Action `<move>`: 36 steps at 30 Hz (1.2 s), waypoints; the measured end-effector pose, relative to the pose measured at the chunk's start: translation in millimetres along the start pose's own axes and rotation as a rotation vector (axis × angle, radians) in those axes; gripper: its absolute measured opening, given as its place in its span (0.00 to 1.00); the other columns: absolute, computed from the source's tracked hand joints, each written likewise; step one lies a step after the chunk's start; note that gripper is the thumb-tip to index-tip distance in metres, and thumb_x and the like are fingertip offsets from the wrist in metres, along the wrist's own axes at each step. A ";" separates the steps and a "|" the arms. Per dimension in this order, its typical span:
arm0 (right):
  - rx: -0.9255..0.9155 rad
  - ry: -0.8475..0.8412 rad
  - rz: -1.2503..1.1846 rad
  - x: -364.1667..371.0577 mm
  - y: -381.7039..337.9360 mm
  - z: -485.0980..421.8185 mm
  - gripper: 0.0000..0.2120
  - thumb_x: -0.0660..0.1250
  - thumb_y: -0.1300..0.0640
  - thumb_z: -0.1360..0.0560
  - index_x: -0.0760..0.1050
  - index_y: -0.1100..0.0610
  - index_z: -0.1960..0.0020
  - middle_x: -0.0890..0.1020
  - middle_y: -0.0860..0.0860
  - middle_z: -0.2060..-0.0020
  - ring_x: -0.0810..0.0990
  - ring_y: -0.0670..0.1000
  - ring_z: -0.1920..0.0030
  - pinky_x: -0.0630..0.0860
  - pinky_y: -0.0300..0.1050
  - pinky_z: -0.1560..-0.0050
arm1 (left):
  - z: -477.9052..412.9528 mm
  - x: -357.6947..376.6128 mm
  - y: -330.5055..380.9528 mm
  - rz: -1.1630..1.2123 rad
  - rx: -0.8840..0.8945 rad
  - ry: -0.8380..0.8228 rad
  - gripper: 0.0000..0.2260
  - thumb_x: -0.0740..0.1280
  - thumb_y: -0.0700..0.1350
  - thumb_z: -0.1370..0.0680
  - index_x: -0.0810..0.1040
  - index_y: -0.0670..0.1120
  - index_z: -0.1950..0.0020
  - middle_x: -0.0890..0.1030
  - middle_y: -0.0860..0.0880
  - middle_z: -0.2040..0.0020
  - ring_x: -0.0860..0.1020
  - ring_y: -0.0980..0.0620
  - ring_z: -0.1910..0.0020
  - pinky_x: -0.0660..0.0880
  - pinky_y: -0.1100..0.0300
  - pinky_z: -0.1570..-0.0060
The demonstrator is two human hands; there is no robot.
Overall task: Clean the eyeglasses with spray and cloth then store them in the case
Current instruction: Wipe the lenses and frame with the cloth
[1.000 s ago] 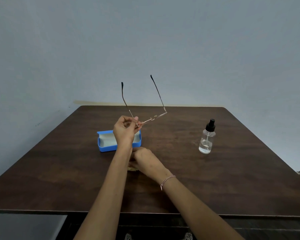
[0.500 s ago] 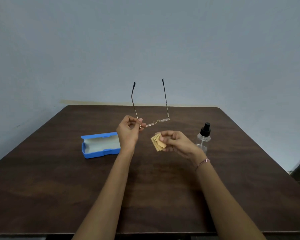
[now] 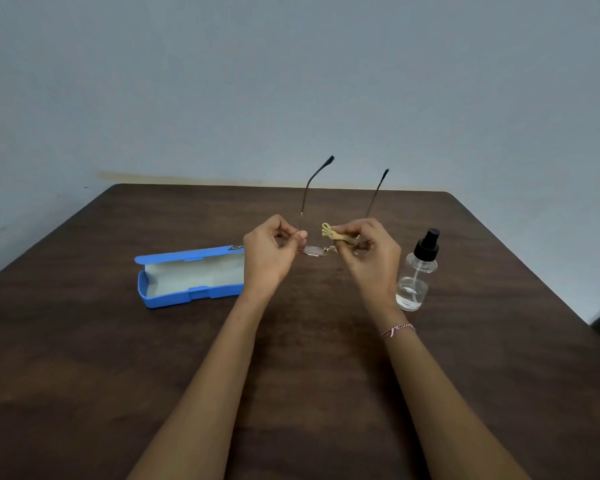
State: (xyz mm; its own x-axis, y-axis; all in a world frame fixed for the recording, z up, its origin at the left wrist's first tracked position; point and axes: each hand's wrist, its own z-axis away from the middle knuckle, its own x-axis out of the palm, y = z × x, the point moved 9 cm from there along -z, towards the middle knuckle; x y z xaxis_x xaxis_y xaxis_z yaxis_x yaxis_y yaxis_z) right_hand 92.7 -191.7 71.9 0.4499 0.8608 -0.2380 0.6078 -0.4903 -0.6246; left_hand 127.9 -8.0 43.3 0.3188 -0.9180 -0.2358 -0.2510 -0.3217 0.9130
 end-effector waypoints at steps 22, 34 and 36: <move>-0.329 -0.270 0.444 42.1 -15.2 8.5 0.16 0.74 0.65 0.33 0.81 0.60 0.46 0.79 0.54 0.54 0.70 0.49 0.52 0.72 0.39 0.54 | -8.2 -5.9 -2.2 0.028 -0.001 0.052 0.07 0.74 0.46 0.30 0.79 0.48 0.64 0.82 0.54 0.62 0.82 0.51 0.58 0.80 0.48 0.52; -0.292 0.023 0.307 1.8 -24.8 1.2 0.11 0.74 0.71 0.35 0.81 0.63 0.54 0.81 0.54 0.58 0.73 0.47 0.54 0.69 0.31 0.51 | 16.6 46.7 -13.2 0.784 -0.288 -0.306 0.14 0.71 0.47 0.32 0.81 0.46 0.47 0.85 0.46 0.53 0.83 0.48 0.52 0.81 0.54 0.54; -0.294 0.027 0.289 1.5 -26.7 1.8 0.12 0.74 0.72 0.36 0.81 0.63 0.55 0.81 0.53 0.58 0.73 0.46 0.54 0.68 0.28 0.49 | 20.6 55.3 -10.3 0.893 -0.317 -0.388 0.17 0.69 0.44 0.31 0.79 0.44 0.43 0.84 0.45 0.52 0.83 0.49 0.53 0.81 0.55 0.56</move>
State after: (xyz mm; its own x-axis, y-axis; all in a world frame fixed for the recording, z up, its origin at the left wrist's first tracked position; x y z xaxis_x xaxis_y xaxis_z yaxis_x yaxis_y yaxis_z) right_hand 76.0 -177.1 86.8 0.6442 0.6797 -0.3507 0.6130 -0.7331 -0.2948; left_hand 129.3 -60.2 14.0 -0.1984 -0.8221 0.5337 0.0191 0.5411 0.8407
